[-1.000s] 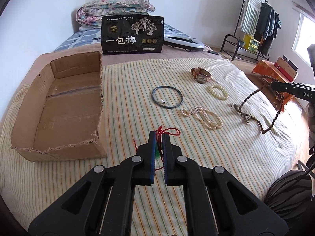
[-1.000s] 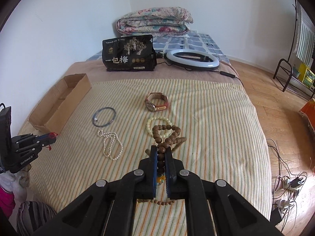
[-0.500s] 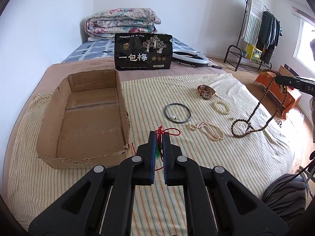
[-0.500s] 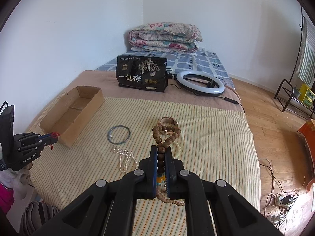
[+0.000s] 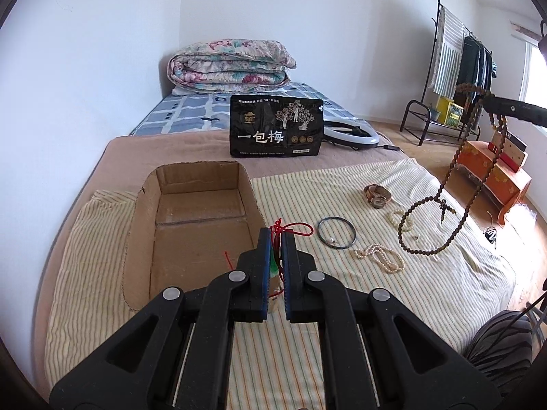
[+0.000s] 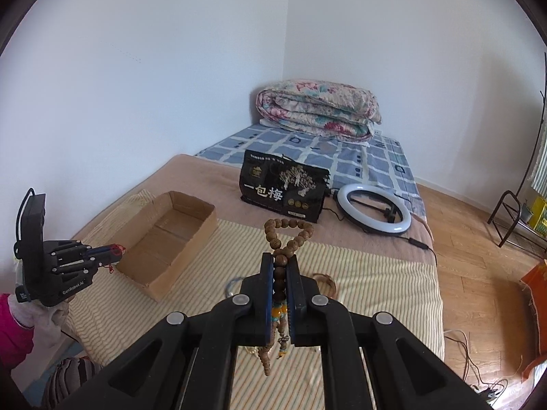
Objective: Organize jewelry
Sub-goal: 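Lift the brown bead strand with the right tool while the left tool carries the red string pendant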
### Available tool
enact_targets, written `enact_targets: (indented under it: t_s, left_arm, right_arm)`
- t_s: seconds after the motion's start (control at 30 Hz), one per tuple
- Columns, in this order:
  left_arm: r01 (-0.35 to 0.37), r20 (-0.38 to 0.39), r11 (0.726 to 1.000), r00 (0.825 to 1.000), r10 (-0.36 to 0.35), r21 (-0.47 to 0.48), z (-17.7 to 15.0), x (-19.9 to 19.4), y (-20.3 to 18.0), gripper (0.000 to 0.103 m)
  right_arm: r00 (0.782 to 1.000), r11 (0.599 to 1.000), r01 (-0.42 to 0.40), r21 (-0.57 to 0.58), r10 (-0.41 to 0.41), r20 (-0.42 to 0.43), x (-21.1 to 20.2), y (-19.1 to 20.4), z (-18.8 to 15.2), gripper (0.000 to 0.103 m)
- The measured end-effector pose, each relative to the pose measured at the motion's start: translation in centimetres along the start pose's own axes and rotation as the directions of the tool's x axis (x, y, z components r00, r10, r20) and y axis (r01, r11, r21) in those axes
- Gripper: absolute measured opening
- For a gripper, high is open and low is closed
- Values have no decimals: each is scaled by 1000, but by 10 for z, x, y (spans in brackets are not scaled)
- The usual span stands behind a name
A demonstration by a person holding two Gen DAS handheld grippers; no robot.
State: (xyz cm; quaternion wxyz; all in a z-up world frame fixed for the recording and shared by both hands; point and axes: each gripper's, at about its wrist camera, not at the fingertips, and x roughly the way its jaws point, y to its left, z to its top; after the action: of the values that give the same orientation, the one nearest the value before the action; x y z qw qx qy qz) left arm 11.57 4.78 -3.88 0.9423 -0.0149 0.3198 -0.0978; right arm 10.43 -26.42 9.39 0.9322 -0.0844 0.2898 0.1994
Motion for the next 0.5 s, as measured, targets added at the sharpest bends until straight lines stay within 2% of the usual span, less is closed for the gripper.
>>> enact_targets:
  t_s: [0.5]
  left_arm:
    - [-65, 15, 996, 998, 66, -56, 13, 4, 61, 4]
  right_arm:
    - [986, 987, -134, -93, 142, 88, 34, 81, 79, 4]
